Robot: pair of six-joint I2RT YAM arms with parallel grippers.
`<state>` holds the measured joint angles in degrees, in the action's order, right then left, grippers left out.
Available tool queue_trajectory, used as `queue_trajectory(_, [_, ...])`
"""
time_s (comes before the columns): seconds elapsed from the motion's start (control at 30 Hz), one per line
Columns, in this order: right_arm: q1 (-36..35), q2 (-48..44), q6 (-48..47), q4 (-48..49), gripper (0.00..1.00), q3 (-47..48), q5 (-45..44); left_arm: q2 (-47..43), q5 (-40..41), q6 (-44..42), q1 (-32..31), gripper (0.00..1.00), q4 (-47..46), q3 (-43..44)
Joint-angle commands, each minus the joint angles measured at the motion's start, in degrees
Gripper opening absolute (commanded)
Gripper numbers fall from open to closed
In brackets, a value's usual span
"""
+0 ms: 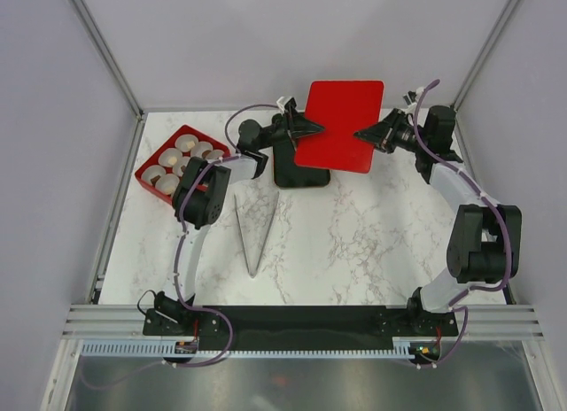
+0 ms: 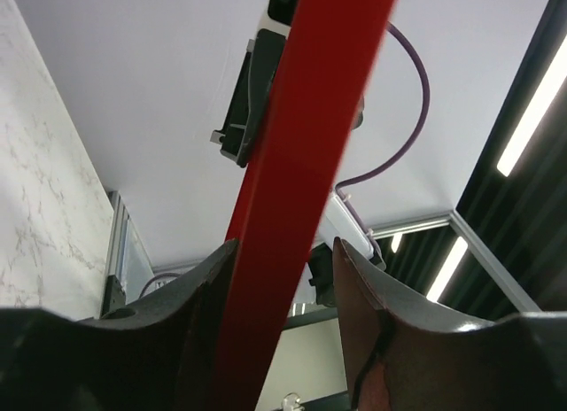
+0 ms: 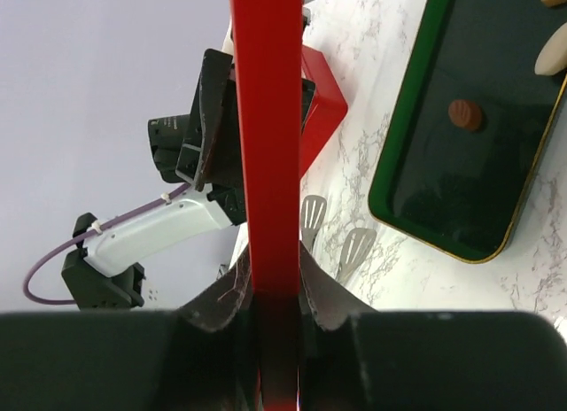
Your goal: Pack the chocolate
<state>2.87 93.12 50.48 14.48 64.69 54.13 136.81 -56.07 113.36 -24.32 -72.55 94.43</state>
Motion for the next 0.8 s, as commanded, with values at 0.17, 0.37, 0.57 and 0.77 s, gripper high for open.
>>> queue_trajectory(0.17, [0.2,-4.2,3.6,7.2,0.00,-2.1,-2.4,-15.9,-3.0,-3.1,7.4,0.50,-22.7,-18.8])
queue_trajectory(0.37, [-2.6,-4.3,17.5,22.9,0.00,-1.4,-5.8,-24.3,-6.3,-3.9,16.2,0.63,-22.5,-30.6])
queue_trajectory(0.57, [-13.4,0.3,18.3,23.6,0.00,3.8,-14.7,-29.9,-9.9,-4.9,22.5,0.63,-22.5,-40.9])
queue_trajectory(0.77, [-26.0,7.8,21.3,33.8,0.00,5.5,-32.4,-39.1,-11.9,-11.8,32.3,0.63,-8.8,-50.7])
